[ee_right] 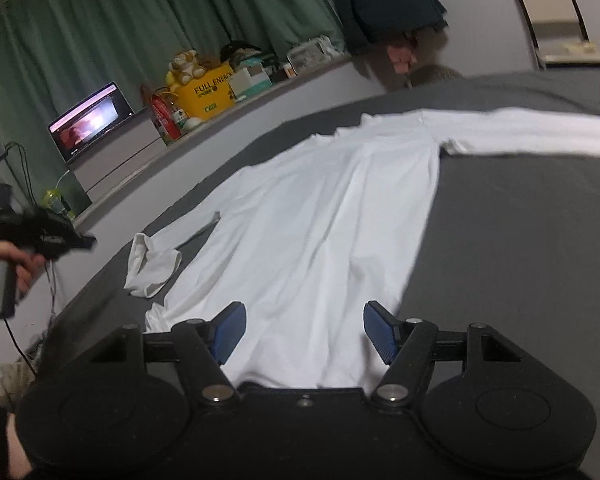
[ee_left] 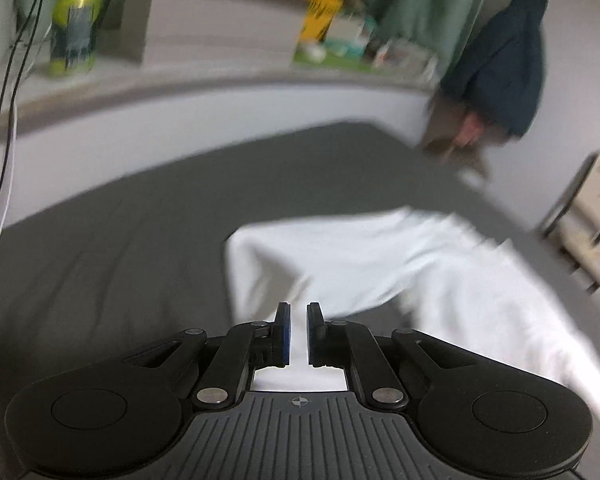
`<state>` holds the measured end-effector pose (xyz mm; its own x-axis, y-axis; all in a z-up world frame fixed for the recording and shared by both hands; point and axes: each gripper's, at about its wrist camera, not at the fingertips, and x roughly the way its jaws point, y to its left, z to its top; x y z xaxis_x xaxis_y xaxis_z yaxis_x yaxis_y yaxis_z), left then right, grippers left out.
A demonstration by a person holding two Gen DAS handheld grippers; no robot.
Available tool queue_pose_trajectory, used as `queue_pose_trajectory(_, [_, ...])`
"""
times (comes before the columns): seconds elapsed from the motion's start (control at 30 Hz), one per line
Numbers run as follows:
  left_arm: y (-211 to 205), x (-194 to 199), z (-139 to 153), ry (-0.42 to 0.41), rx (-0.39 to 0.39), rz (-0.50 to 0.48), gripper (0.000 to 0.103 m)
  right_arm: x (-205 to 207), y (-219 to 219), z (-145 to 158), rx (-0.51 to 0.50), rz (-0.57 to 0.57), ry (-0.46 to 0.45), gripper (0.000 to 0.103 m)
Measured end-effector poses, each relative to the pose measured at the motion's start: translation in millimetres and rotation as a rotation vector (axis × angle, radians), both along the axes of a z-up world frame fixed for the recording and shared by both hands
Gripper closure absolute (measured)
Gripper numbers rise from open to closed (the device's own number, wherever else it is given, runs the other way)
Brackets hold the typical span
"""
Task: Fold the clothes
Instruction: 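Fold the held side panel inward over the shirt with the left gripper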
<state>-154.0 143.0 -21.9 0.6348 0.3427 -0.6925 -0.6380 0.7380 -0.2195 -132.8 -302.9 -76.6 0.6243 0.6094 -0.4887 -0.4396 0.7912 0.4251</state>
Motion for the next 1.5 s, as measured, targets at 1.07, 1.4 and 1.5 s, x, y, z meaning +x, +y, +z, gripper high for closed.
queue_pose_trajectory(1.07, [-18.3, 14.0, -97.1, 0.016, 0.340, -0.004, 0.097, -11.4, 65.9, -26.8, -0.101, 0.184, 0.007, 0.034])
queue_pose_trajectory(1.4, [-22.3, 16.0, -106.7, 0.016, 0.366, -0.045, 0.094, -7.0, 64.2, -28.1, -0.089, 0.182, 0.015, 0.034])
queue_pose_trajectory(1.5, [-16.6, 12.9, -100.3, 0.000, 0.320, -0.027, 0.093, -7.9, 65.0, -28.4, -0.094, 0.188, 0.014, 0.034])
